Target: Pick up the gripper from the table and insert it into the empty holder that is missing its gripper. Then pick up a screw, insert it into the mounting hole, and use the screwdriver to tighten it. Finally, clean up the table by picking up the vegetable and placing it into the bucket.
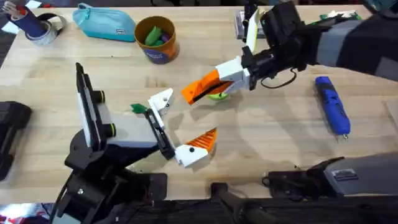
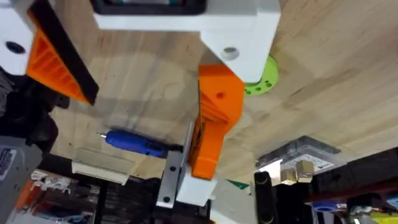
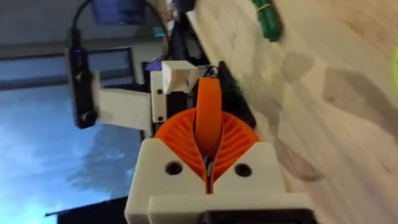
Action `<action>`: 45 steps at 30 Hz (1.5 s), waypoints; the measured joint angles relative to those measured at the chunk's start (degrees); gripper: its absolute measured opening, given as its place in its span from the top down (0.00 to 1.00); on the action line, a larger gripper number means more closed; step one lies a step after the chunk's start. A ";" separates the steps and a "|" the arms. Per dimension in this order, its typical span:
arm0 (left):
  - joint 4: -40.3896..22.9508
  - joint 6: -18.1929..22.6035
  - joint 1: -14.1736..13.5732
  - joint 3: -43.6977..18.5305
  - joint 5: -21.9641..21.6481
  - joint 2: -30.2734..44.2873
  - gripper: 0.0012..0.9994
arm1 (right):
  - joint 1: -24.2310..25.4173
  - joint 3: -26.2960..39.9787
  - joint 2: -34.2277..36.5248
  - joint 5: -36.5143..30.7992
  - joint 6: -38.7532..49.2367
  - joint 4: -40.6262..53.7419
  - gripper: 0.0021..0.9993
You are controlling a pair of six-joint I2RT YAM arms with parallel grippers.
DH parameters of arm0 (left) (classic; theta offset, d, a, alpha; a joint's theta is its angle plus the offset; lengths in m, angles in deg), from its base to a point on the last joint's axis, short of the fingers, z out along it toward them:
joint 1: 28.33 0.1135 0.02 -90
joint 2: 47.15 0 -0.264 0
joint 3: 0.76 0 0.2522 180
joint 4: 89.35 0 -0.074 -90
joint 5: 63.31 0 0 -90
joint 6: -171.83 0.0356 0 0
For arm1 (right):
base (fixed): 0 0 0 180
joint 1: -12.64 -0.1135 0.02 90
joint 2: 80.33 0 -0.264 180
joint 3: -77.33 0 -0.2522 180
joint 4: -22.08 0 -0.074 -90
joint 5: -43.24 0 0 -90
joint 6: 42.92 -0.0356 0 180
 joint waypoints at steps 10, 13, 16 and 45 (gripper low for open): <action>-0.01 0.00 0.00 0.00 0.16 0.00 0.01 | -0.02 -0.02 1.51 7.24 0.18 -1.52 0.99; -0.01 -0.01 0.00 0.00 0.16 0.00 0.01 | -0.37 -0.02 1.53 7.80 0.26 -1.71 0.99; -0.01 0.00 0.00 0.00 0.16 0.00 0.01 | -1.47 -0.02 1.53 7.85 0.27 -2.44 0.99; 0.00 0.05 0.05 0.00 -0.41 0.00 0.01 | -5.63 -0.56 6.88 12.02 -3.95 -16.31 0.99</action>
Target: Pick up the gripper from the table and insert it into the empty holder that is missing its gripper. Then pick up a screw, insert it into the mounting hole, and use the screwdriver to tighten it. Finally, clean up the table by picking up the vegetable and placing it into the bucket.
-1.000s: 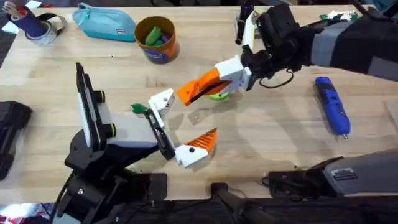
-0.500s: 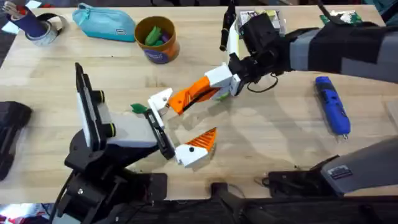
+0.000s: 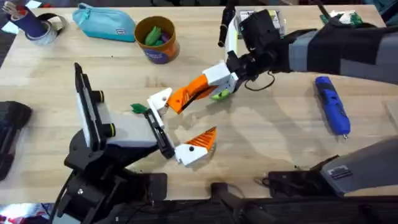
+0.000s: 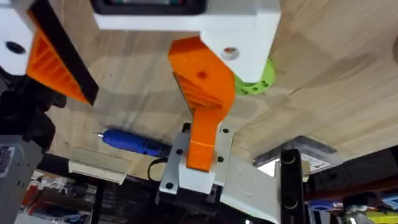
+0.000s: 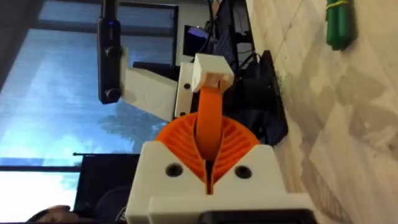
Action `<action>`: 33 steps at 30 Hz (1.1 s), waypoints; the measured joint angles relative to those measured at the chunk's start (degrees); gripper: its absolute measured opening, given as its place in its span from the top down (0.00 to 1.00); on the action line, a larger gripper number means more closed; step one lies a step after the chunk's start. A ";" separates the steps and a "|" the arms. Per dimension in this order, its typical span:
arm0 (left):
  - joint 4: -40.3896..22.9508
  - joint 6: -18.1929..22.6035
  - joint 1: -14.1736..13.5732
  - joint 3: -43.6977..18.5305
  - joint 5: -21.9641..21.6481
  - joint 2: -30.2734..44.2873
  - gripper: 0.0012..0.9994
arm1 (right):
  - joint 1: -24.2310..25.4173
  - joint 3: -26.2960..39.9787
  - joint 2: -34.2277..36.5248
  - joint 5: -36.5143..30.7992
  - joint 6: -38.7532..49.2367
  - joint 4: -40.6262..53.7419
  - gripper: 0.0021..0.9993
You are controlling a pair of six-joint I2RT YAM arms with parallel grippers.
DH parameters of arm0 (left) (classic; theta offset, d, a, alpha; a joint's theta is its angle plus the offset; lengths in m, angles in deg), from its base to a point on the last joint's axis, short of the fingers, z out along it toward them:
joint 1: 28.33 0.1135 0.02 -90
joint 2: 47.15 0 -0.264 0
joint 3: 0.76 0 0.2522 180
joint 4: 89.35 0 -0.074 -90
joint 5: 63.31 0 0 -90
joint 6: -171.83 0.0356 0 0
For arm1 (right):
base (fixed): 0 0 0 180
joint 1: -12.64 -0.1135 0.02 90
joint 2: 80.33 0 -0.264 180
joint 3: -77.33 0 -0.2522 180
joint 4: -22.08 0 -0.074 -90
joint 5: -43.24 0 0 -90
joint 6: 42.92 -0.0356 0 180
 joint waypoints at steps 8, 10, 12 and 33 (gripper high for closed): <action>0.01 0.01 0.41 0.00 -1.51 0.00 0.01 | -0.47 -0.23 2.18 -0.25 -10.44 -11.76 0.99; -0.01 -0.14 0.53 0.00 -1.64 0.00 0.01 | -0.55 -0.23 3.05 0.01 -12.68 -13.38 0.99; -0.04 -0.36 0.59 0.00 -1.68 0.00 0.01 | -0.55 -0.23 3.79 0.43 -14.65 -14.58 0.99; -0.10 -1.28 1.27 -0.03 -6.50 0.00 0.01 | -2.74 -0.27 4.39 -4.21 -26.33 -26.82 0.99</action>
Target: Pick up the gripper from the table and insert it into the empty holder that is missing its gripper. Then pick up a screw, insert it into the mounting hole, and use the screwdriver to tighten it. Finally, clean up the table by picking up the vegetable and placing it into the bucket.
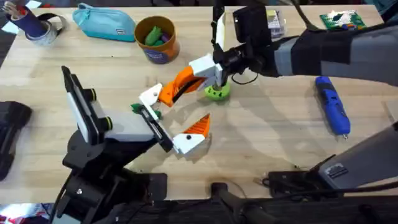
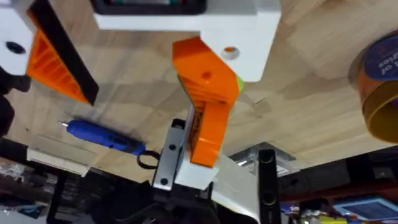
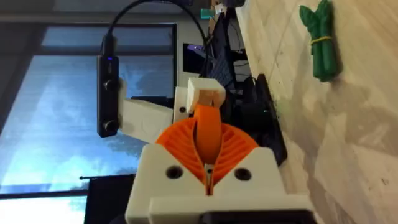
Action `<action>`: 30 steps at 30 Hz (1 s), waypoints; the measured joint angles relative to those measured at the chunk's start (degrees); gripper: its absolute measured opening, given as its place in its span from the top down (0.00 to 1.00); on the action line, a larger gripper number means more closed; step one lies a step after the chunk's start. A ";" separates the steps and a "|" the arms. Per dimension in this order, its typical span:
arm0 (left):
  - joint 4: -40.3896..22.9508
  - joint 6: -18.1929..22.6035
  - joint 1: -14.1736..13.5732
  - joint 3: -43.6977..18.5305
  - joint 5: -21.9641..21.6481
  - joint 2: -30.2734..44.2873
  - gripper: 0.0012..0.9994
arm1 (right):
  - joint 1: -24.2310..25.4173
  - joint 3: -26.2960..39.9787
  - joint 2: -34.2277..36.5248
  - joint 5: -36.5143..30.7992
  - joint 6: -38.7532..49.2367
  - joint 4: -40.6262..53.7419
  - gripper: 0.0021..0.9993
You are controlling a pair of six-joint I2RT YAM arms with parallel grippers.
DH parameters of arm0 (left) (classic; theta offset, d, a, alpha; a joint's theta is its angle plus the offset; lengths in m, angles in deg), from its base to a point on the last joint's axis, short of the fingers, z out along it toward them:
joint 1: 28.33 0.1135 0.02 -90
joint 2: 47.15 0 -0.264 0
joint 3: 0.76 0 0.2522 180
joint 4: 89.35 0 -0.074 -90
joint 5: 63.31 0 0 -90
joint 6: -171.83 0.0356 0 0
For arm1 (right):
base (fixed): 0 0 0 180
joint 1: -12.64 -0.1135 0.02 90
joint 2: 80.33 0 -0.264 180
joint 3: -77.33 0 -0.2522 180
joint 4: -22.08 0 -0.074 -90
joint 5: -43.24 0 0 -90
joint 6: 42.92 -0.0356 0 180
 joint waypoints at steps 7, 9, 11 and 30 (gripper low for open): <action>-0.08 -0.67 0.21 -0.06 -2.00 0.00 0.01 | -0.92 0.00 -0.02 -3.80 -2.59 -4.16 0.99; -0.08 -0.61 0.29 -0.08 -2.57 0.00 0.01 | -1.14 0.00 0.00 -4.54 -3.57 -6.08 0.99; -0.08 -0.38 0.37 -0.08 -3.13 0.00 0.01 | -1.36 -0.02 0.00 -5.20 -4.34 -7.50 0.99; -0.30 -0.92 0.81 -0.17 -5.85 0.00 0.01 | -7.44 0.00 0.00 -11.61 -5.27 -9.43 0.99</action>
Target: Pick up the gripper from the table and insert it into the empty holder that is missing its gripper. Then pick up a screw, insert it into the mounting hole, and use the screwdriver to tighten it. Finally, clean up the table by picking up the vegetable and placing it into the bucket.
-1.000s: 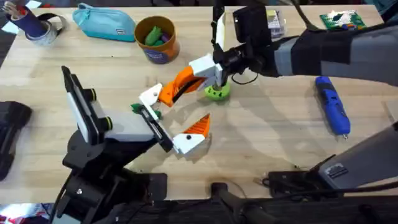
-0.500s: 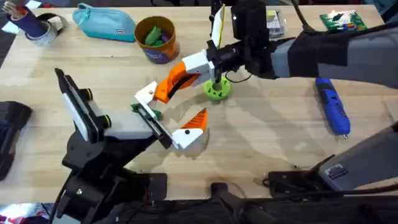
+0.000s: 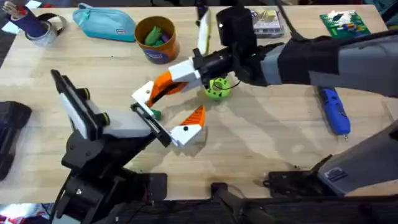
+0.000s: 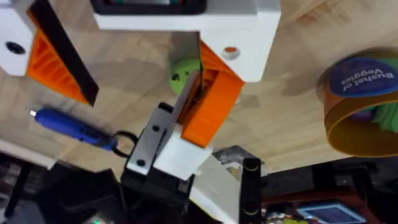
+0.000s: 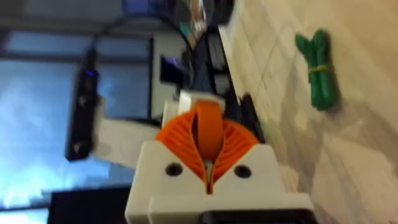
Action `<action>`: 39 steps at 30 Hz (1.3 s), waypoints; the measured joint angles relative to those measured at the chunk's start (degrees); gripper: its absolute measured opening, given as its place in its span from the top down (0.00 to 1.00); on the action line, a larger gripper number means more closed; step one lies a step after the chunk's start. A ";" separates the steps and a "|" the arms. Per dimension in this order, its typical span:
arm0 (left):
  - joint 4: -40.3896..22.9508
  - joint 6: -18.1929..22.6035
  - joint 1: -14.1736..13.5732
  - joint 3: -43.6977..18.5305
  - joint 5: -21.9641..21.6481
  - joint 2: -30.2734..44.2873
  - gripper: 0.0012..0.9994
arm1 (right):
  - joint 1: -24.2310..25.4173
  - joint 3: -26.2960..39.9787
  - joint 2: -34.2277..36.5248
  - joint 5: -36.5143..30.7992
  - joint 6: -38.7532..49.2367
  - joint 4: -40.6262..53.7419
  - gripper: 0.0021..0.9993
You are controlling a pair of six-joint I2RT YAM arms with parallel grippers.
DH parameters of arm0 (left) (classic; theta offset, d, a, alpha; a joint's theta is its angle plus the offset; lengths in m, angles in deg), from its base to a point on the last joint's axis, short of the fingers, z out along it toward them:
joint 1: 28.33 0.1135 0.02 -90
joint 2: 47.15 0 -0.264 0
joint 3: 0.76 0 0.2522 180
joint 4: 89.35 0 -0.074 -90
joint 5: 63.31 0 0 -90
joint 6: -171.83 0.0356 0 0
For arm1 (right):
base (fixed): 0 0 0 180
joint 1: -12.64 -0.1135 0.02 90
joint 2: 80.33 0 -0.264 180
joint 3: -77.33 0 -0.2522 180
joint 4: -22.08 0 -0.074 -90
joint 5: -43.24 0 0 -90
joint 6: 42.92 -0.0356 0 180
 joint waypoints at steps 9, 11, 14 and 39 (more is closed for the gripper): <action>-0.09 -1.21 0.04 -0.02 -0.30 0.02 0.01 | -0.16 0.14 0.86 -0.30 0.89 -0.54 0.99; -0.11 -1.51 0.04 -0.02 -0.32 0.02 0.01 | -0.16 0.26 1.03 0.08 0.92 -0.59 0.99; -0.11 -1.55 0.04 -0.02 -0.33 0.00 0.01 | -0.16 0.32 1.11 0.31 0.96 -0.62 0.99; 0.11 0.75 -1.00 -0.04 5.05 0.00 0.01 | -1.71 0.28 2.91 3.91 1.90 -7.45 0.56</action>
